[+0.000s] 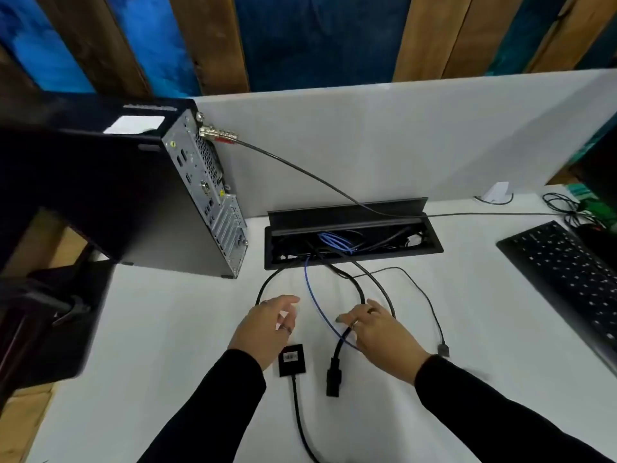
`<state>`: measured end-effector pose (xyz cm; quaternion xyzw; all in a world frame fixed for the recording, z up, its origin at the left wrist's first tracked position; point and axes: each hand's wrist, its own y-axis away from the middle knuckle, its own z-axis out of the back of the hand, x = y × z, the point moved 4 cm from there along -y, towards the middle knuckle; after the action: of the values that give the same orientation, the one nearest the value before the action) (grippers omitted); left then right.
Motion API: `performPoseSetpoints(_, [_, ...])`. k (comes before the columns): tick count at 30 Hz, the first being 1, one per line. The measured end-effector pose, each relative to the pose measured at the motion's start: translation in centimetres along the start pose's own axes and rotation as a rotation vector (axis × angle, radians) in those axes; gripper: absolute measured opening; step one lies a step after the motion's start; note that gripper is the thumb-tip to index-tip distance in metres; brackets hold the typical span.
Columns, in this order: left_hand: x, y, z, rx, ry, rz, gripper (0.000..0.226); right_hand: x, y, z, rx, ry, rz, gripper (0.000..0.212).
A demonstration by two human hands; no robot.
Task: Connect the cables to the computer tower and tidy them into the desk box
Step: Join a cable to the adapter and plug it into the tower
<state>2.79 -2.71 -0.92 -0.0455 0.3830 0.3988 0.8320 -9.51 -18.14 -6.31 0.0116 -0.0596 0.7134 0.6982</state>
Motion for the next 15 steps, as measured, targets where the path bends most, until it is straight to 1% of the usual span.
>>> performPoseSetpoints(2, [0.6, -0.4, -0.6, 0.043, -0.051, 0.021, 0.033, -0.5, -0.1, -0.6, 0.027, 0.079, 0.015, 0.05])
performPoseSetpoints(4, [1.0, -0.3, -1.3, 0.091, -0.124, 0.048, 0.035, -0.9, 0.2, -1.0, 0.043, 0.135, 0.036, 0.048])
performPoseSetpoints(8, [1.1, -0.7, -2.8, 0.168, -0.294, 0.067, 0.041, -1.6, 0.3, -0.9, -0.03, 0.18, 0.102, 0.044])
performPoseSetpoints(11, [1.4, -1.0, -3.6, 0.24, -0.36, 0.129, 0.047, -1.8, 1.0, -1.0, -0.097, 0.133, 0.128, 0.04])
performPoseSetpoints(15, [1.9, -0.8, -4.4, 0.356, -0.437, 0.205, 0.061, -1.5, 1.2, 0.1, -0.212, -0.048, 0.033, 0.045])
